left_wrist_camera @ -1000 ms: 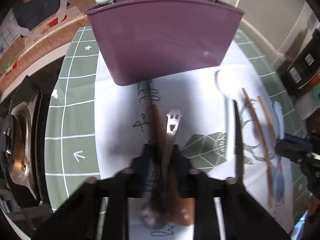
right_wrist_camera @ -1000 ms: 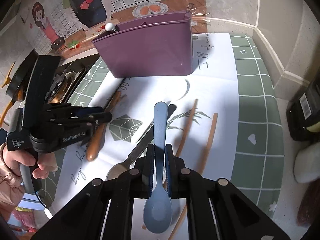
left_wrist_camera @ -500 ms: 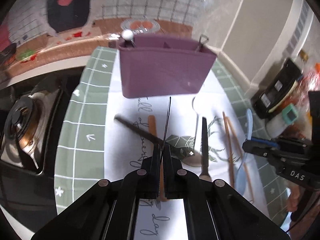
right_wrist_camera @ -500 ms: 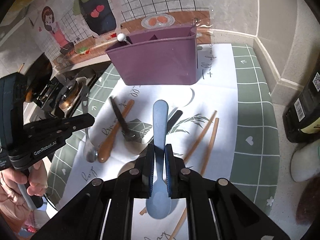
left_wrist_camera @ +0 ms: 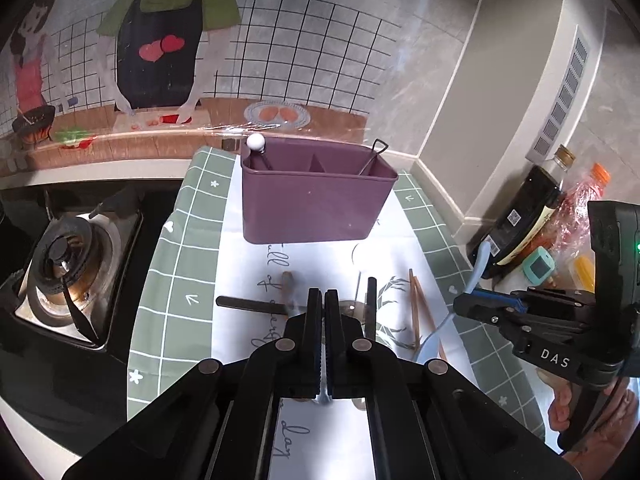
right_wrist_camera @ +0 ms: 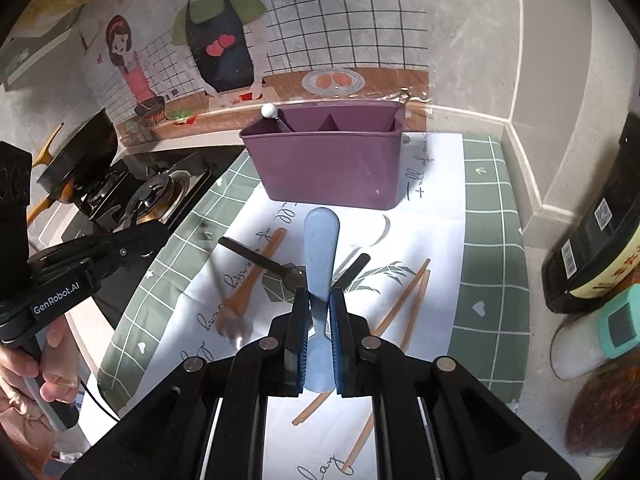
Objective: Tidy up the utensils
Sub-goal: 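Grasp the wooden spoon with the left tool while the right tool holds the blue spoon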
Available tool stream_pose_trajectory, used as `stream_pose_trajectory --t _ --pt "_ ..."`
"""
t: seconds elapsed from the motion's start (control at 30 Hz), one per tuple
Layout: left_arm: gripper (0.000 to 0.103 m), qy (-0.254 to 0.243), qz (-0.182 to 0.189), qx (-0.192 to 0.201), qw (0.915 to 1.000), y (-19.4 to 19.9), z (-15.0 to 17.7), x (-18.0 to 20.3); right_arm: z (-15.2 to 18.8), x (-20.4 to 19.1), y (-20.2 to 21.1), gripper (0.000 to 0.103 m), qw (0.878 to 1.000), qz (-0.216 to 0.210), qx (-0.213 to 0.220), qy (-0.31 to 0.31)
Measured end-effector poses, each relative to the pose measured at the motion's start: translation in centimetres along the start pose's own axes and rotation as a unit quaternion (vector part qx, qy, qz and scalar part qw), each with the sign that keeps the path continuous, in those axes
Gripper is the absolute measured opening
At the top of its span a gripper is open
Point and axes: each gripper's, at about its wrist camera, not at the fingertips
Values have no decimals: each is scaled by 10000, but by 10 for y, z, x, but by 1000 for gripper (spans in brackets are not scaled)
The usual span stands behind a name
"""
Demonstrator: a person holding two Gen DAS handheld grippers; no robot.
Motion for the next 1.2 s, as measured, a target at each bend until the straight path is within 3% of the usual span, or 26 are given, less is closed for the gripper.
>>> stream_pose_trajectory --t 0.1,0.43,0.5,0.57,0.63,0.73,0.83,0.93,1.0,1.07,1.2 --pt "0 23 -61 -42 10000 0 1 -1 0 -1 1 9 10000 -9 8 39" --pt "5 218 -45 -1040 9943 -50 36 -14 5 10 -13 9 9998 120 -139 -74" --pt "12 153 -40 -1168 9930 -60 43 -9 5 13 -15 9 9997 133 -160 -113" --pt "40 176 -49 -1218 9924 -65 50 -3 5 15 -17 9 9996 134 -175 -155" --pt "54 196 -138 -1046 9942 -66 59 4 4 17 -19 9 9995 127 -187 -201" --pt "54 -58 -553 -795 9953 -66 66 19 4 19 -21 9 9994 113 -196 -243" --pt "54 -334 -748 -949 9921 -80 68 32 4 21 -23 9 9993 124 -207 -291" --pt "53 -302 -935 -1085 9892 -91 72 33 4 23 -23 9 9992 108 -202 -327" --pt "32 -277 -954 -963 9904 -90 70 33 4 24 -22 9 9992 91 -180 -343" --pt "31 -341 -948 -947 9904 -88 66 33 4 24 -20 9 9992 80 -163 -343" --pt "31 -480 -1025 -422 9927 -54 50 30 2 24 -13 9 9993 41 -71 -368"
Point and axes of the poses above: each gripper's, at about its wrist camera, not at the fingertips, and y roughly against the way its jaws point, x to its right, z to its underside, and after that the axes turned 15 degrees about -y, right-handed
